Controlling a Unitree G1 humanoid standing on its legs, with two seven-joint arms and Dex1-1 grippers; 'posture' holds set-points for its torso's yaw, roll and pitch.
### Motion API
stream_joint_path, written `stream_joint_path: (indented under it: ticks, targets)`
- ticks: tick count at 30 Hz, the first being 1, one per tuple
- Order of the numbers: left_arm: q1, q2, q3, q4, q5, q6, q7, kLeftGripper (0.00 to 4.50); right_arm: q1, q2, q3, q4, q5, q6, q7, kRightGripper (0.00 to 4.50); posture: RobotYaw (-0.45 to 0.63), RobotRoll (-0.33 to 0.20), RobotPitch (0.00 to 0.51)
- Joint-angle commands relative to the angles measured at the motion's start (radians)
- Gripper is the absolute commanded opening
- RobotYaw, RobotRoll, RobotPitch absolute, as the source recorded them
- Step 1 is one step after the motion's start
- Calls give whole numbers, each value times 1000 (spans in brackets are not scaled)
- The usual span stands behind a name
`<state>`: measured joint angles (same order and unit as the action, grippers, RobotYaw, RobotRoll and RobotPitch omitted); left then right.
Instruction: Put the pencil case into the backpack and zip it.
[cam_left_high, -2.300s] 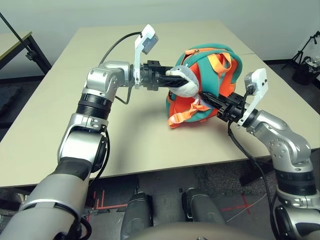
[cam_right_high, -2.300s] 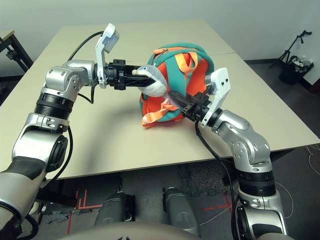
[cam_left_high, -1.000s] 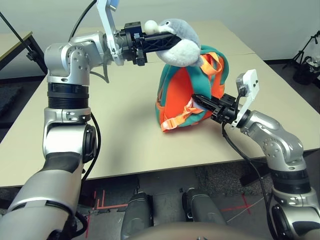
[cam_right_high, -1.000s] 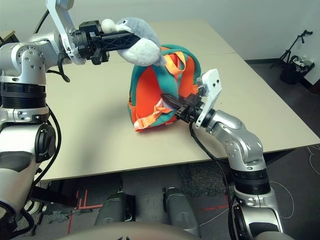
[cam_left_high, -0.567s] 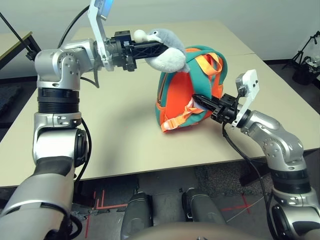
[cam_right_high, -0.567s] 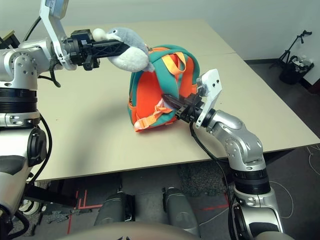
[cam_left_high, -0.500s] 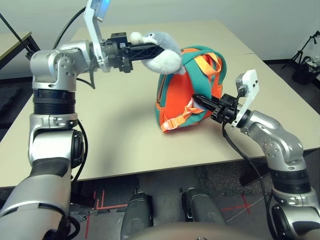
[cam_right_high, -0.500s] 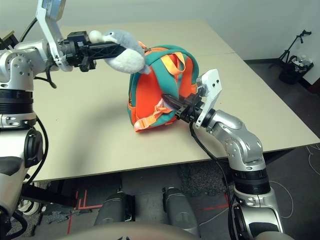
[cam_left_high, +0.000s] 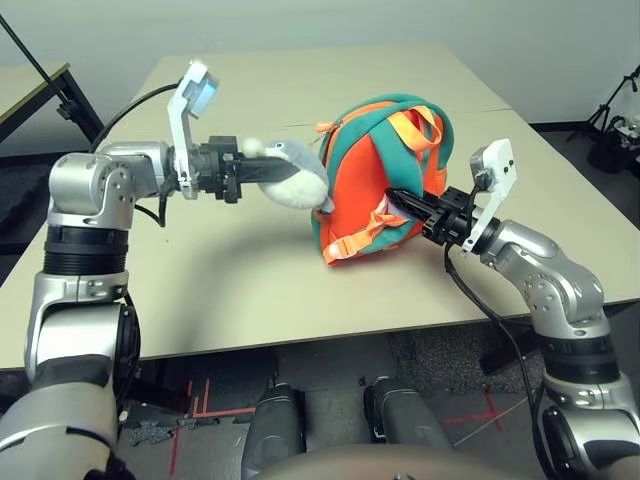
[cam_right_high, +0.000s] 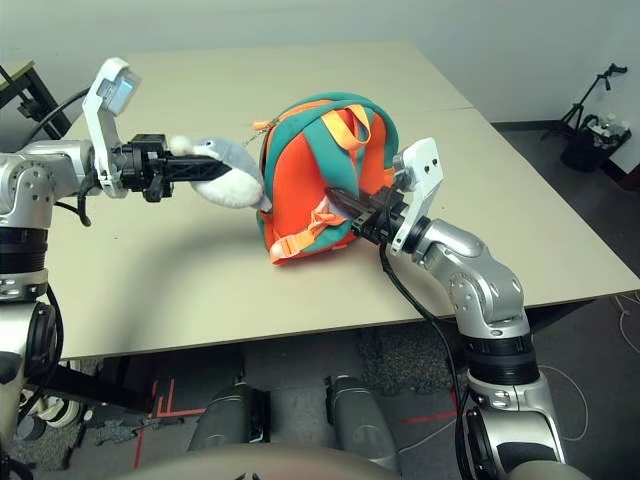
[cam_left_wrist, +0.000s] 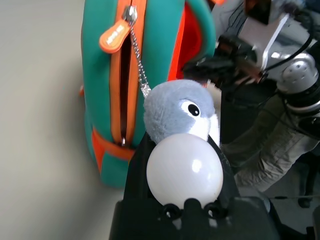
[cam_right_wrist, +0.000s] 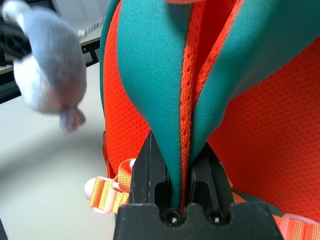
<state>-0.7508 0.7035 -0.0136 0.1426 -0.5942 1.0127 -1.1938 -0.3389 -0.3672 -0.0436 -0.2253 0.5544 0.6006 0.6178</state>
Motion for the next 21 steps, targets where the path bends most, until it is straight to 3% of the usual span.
stream_joint_path:
  ticks: [1, 10, 21]
  targets:
    - [42, -9, -38, 37, 45, -28, 37, 466, -14, 8, 8, 15, -12, -18, -2, 133, -149, 0, 5]
    - [116, -104, -59, 70, 32, -7, 72, 466, -17, 17, 8, 19, -21, -21, -1, 133, -147, 0, 5]
    - [180, -78, -96, 114, 73, -50, 58, 466, -13, 17, 7, 24, -27, -26, 5, 133, -145, 0, 4]
